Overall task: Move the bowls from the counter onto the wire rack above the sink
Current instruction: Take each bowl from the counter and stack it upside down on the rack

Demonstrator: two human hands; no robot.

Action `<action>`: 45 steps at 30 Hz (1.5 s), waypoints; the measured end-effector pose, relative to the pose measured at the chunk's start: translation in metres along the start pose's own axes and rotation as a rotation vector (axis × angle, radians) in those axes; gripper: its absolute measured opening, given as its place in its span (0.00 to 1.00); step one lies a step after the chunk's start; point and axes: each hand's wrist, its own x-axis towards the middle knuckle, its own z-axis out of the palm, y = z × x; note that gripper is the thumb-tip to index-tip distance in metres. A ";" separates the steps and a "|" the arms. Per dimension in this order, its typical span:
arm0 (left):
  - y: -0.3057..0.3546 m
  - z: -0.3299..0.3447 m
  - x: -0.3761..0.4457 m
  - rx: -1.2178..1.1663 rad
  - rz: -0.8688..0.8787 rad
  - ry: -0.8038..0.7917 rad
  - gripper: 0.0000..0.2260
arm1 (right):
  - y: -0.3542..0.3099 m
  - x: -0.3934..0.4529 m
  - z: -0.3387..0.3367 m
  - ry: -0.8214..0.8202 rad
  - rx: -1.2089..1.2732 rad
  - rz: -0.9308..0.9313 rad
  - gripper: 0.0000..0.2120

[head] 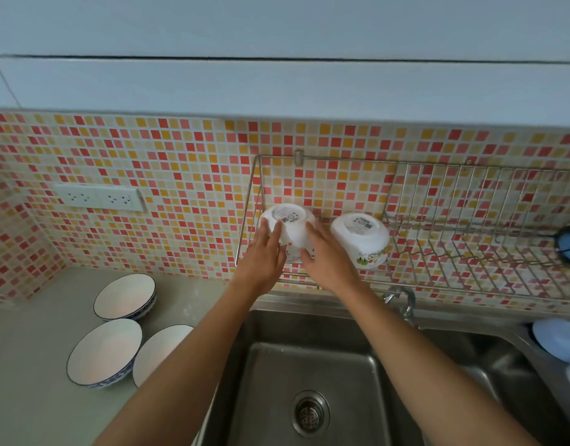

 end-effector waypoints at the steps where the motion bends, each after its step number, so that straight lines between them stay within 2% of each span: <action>1: 0.000 0.000 0.000 -0.001 0.000 -0.003 0.26 | 0.002 -0.002 -0.002 0.068 -0.080 -0.028 0.29; 2: 0.001 -0.001 0.000 -0.002 0.000 -0.005 0.26 | 0.007 -0.005 -0.004 0.138 -0.171 -0.023 0.29; 4: 0.001 -0.001 0.000 -0.002 0.005 -0.006 0.26 | 0.022 -0.012 -0.010 0.204 -0.287 0.106 0.30; 8: 0.001 0.000 -0.001 0.010 0.013 0.008 0.27 | 0.054 -0.029 -0.020 0.106 -0.362 0.387 0.36; 14: -0.003 0.003 0.001 0.014 0.026 -0.001 0.27 | 0.057 -0.038 -0.020 0.021 -0.329 0.418 0.37; 19: -0.003 0.003 -0.001 0.009 0.046 0.011 0.27 | 0.058 -0.032 -0.022 -0.036 -0.184 0.459 0.42; 25: -0.003 0.003 0.000 0.051 0.074 0.027 0.28 | 0.063 -0.028 -0.019 0.000 -0.118 0.497 0.45; 28: 0.007 -0.006 -0.024 0.025 0.049 0.143 0.28 | 0.056 -0.034 -0.022 0.131 -0.169 0.421 0.43; 30: 0.008 -0.012 -0.058 -0.009 0.016 0.226 0.28 | 0.052 -0.047 -0.021 0.250 -0.163 0.251 0.39; 32: -0.003 -0.014 -0.097 -0.034 -0.039 0.288 0.26 | 0.042 -0.068 -0.013 0.370 0.024 0.071 0.34; 34: -0.027 -0.011 -0.136 -0.038 -0.141 0.290 0.27 | 0.023 -0.099 0.008 0.391 0.204 -0.071 0.31; 36: -0.060 -0.006 -0.171 -0.032 -0.252 0.279 0.27 | -0.001 -0.127 0.036 0.307 0.246 -0.156 0.28; 39: -0.110 0.002 -0.210 -0.112 -0.452 0.284 0.24 | -0.032 -0.149 0.088 -0.025 0.319 -0.101 0.25; 43: -0.152 0.009 -0.235 -0.198 -0.695 0.276 0.20 | -0.069 -0.136 0.151 -0.469 0.473 0.267 0.30; 45: -0.169 0.014 -0.242 -0.217 -0.756 0.231 0.19 | -0.085 -0.127 0.184 -0.604 0.547 0.444 0.31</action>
